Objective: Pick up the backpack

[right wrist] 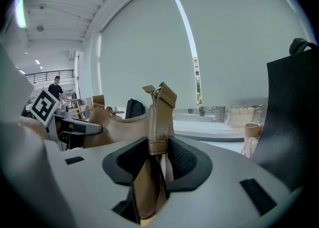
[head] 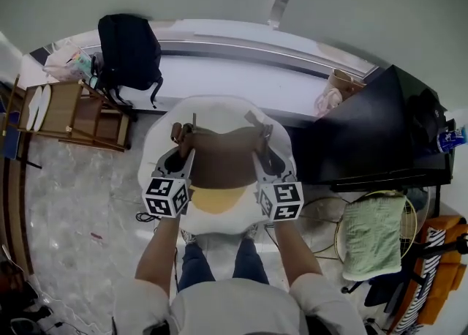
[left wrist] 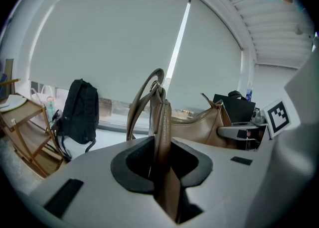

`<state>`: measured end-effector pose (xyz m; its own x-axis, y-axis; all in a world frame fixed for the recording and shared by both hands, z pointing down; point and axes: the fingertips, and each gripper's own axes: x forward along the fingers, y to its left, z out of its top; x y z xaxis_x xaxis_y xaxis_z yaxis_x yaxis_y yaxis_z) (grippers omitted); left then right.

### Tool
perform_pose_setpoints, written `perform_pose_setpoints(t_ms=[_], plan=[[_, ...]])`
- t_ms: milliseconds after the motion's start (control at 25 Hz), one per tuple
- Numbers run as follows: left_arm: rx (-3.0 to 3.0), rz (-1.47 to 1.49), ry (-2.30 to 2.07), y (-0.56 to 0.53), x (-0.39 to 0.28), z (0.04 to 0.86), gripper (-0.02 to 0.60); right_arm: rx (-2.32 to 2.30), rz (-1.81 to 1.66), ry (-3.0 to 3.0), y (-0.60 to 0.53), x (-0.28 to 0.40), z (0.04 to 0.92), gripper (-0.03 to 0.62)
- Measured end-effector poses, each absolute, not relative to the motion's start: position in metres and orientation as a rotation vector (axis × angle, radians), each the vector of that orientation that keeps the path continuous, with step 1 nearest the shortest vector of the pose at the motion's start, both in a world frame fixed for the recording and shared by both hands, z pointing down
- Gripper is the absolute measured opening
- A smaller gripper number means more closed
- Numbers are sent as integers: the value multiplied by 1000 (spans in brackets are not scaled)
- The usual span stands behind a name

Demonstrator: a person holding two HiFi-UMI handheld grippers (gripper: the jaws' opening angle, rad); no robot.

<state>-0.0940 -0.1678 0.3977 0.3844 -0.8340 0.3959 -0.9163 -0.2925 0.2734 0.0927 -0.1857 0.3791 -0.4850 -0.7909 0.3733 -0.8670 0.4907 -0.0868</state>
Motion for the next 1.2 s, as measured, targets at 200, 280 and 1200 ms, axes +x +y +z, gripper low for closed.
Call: perform_pose_setpoints(t_ms=[200, 280, 1200], plan=[[2217, 237, -1526, -165, -91, 368, 94, 1418, 363, -2478, -181, 96, 349, 149], [2229, 228, -1528, -165, -90, 355, 94, 1421, 349, -2489, -179, 97, 335, 149], [2343, 206, -1561, -141, -83, 245, 94, 1482, 259, -2586, -150, 104, 232, 147]])
